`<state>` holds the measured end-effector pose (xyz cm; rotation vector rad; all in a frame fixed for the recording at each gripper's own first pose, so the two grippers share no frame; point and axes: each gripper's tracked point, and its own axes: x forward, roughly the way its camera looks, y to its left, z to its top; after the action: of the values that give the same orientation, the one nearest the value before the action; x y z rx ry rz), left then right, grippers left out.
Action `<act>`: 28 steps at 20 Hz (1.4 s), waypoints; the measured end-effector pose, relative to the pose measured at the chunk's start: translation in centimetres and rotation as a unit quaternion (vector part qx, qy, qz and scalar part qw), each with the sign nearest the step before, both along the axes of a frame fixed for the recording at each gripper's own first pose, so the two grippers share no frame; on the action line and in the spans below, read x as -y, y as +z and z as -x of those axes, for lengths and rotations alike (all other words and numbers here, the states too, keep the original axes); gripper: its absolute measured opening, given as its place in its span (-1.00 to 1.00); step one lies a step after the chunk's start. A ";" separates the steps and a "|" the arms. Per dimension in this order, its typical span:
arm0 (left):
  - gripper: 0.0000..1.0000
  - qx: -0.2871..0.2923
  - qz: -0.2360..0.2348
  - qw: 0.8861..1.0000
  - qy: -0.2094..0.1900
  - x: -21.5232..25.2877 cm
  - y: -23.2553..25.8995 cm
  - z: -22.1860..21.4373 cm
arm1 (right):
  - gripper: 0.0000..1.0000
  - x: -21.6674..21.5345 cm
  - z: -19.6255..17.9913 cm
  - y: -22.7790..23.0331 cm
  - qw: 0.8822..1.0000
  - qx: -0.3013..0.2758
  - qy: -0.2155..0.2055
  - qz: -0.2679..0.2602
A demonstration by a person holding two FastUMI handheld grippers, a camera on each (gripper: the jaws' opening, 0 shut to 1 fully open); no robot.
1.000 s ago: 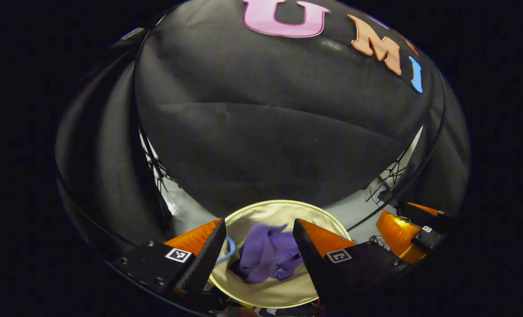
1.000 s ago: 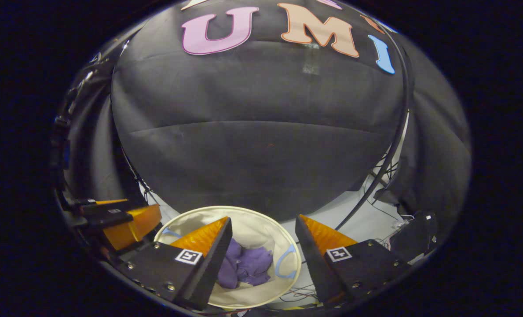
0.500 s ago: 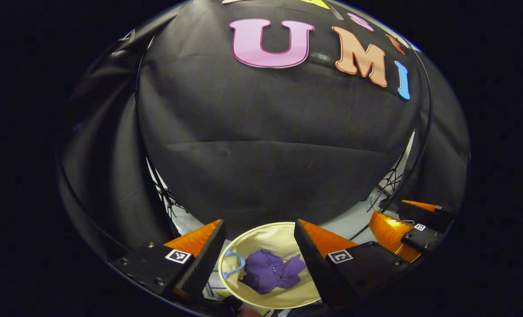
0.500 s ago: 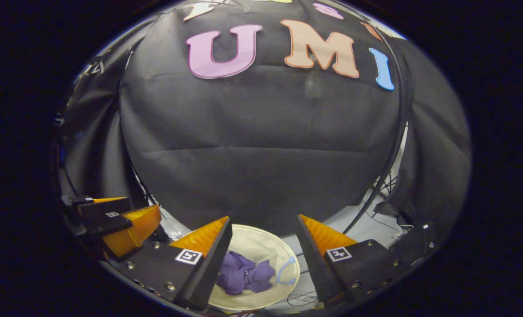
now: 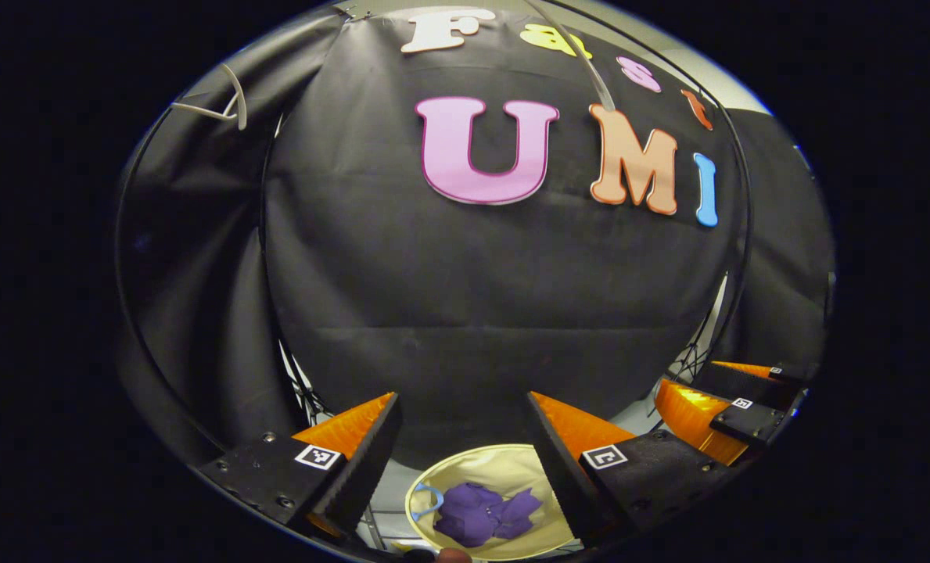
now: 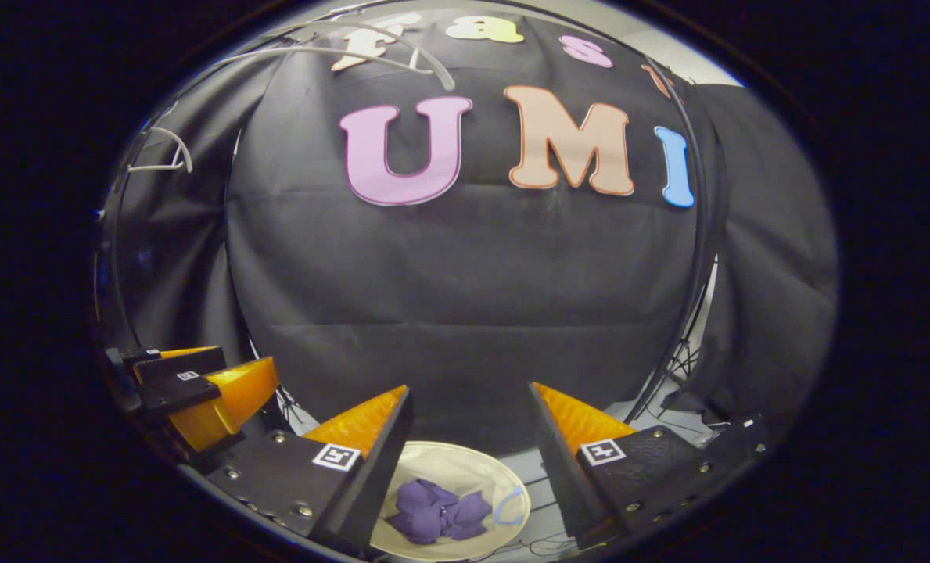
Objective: Grasp the clothes on the hanger with both hands and then place them into the laundry hamper below.
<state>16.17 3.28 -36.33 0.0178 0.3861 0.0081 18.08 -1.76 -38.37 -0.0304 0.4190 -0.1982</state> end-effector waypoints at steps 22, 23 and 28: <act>0.91 0.180 0.025 0.983 -0.026 -0.4 21.5 7.3 | 0.82 -4.6 6.7 20.4 0.989 0.140 0.035 0.030; 0.84 0.189 0.020 0.981 -0.025 -0.5 22.2 7.7 | 0.73 -4.6 7.4 21.0 0.988 0.145 0.038 0.030; 0.84 0.195 0.002 0.980 -0.027 -0.3 23.5 9.0 | 0.72 -3.8 9.6 22.5 0.985 0.165 0.035 0.028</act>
<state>7.14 3.59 -12.83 0.0222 -0.0074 -0.0415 8.44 2.08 -15.86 -0.0660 0.0821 -0.1417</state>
